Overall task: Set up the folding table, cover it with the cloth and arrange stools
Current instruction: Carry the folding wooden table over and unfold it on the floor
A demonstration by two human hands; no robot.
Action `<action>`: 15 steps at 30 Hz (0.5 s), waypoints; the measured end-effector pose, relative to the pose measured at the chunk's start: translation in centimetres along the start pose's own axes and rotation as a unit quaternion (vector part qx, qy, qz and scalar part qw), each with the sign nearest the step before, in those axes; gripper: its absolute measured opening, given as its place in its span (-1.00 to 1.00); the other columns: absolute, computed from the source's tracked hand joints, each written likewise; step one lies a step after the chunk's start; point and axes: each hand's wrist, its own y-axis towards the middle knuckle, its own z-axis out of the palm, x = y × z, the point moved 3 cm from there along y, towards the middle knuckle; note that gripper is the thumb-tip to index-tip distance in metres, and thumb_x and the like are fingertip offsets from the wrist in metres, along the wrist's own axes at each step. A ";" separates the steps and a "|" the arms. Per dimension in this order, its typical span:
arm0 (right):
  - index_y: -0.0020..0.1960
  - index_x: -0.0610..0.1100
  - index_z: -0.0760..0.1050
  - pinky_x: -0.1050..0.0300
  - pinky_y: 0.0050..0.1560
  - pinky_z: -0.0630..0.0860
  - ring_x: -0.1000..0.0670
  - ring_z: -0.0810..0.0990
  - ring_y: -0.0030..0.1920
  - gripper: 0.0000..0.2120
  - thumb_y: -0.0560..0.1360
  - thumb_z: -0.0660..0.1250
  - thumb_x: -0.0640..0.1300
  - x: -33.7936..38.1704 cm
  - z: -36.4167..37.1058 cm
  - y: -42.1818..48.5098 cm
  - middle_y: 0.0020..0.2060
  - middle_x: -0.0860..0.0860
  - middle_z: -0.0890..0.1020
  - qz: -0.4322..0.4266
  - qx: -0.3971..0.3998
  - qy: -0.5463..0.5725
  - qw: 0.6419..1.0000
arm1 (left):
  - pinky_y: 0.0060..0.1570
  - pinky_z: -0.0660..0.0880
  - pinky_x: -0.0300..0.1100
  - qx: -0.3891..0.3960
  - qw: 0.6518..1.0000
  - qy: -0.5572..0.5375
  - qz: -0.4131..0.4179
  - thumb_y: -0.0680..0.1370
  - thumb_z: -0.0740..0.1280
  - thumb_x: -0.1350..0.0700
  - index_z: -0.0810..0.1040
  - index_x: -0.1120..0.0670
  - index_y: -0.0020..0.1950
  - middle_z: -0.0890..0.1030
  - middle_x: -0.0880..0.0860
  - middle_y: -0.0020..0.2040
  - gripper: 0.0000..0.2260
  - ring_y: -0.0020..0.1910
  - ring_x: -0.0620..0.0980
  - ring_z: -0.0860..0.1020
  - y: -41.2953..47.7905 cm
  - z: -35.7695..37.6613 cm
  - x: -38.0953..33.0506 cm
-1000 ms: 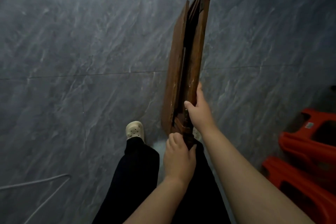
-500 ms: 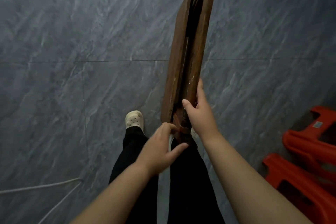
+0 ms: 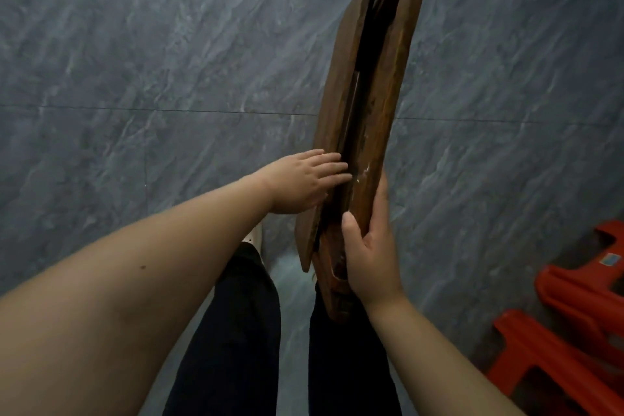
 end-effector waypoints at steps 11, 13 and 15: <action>0.53 0.15 -0.11 -0.11 -0.12 0.57 -0.06 0.58 -0.15 -0.32 0.56 0.15 -0.18 0.9 1.5 0.4 0.03 0.32 0.53 -0.018 -0.006 0.019 1.000 | 0.46 -0.14 0.03 0.043 0.978 0.175 0.104 0.54 0.24 0.09 0.39 0.03 0.37 0.36 0.03 0.41 -0.61 0.45 0.07 0.19 2.7 1.5 2.0; 0.50 0.24 -0.11 -0.18 -0.19 0.57 -0.05 0.60 -0.26 -0.33 0.53 0.14 -0.09 0.8 1.7 0.5 0.03 0.20 0.58 -0.015 -0.004 0.017 1.000 | 0.47 -0.11 0.06 0.036 0.981 0.160 0.103 0.54 0.25 0.08 0.42 0.03 0.33 0.42 0.03 0.37 -0.65 0.44 0.07 0.22 2.9 1.5 2.2; 0.50 0.25 -0.11 -0.16 -0.21 0.57 -0.04 0.59 -0.29 -0.33 0.53 0.14 -0.07 0.6 2.0 0.5 0.02 0.14 0.59 -0.013 -0.007 0.007 1.000 | 0.47 -0.09 0.07 0.032 0.983 0.149 0.105 0.53 0.27 0.06 0.42 0.01 0.33 0.43 0.01 0.37 -0.64 0.44 0.07 0.22 2.8 1.6 2.5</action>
